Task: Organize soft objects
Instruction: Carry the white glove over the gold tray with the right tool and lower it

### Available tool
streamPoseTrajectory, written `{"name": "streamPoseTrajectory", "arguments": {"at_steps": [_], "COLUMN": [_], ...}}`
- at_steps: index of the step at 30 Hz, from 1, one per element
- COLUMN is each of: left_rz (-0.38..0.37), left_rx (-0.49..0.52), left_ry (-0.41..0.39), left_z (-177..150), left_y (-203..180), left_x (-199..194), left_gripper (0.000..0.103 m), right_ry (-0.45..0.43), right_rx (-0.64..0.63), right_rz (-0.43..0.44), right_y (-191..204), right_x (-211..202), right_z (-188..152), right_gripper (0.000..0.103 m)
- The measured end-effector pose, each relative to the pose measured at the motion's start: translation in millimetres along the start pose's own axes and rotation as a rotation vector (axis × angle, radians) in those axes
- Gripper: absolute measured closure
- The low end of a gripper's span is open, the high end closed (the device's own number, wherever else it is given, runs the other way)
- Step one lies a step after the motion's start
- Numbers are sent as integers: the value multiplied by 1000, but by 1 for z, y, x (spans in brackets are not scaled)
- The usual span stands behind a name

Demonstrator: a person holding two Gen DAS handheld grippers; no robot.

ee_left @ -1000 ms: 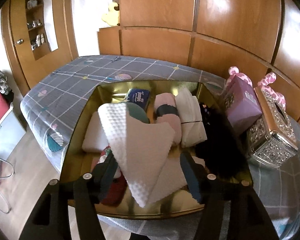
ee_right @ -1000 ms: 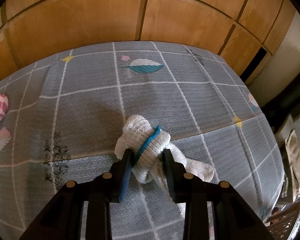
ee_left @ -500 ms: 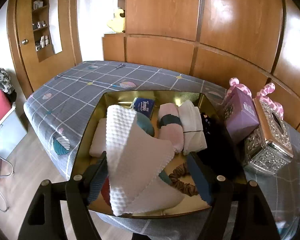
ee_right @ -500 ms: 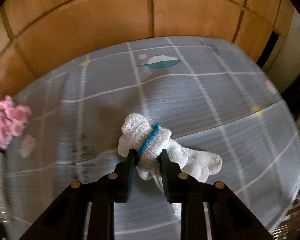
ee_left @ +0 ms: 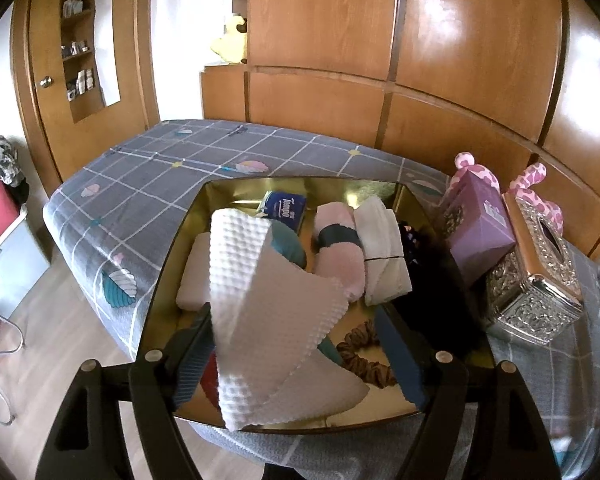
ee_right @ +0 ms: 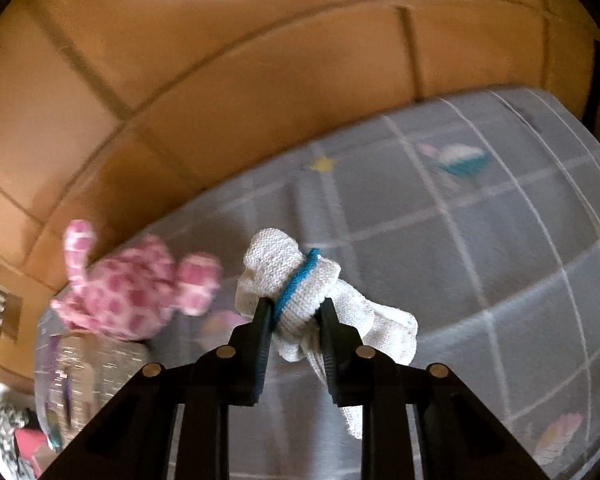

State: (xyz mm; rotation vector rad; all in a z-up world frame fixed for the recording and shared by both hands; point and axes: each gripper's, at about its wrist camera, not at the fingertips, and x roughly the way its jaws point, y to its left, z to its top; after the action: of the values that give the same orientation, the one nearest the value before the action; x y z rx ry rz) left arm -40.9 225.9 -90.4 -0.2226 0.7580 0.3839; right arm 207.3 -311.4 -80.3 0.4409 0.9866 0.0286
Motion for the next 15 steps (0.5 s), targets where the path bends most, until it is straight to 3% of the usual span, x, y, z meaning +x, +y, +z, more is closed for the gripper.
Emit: {"name": "streamPoseTrajectory", "arguments": {"at_steps": [15], "left_rz": [-4], "left_rx": [-20], "left_ry": [-4], "left_z": [1], "left_y": [6], "left_x": [-1], "left_gripper": [24], "right_ry": [-14], "right_rx": [-109], "right_rz": [170], "right_y": [128], "right_x": [6], "right_z": [28], "right_gripper": [81]}}
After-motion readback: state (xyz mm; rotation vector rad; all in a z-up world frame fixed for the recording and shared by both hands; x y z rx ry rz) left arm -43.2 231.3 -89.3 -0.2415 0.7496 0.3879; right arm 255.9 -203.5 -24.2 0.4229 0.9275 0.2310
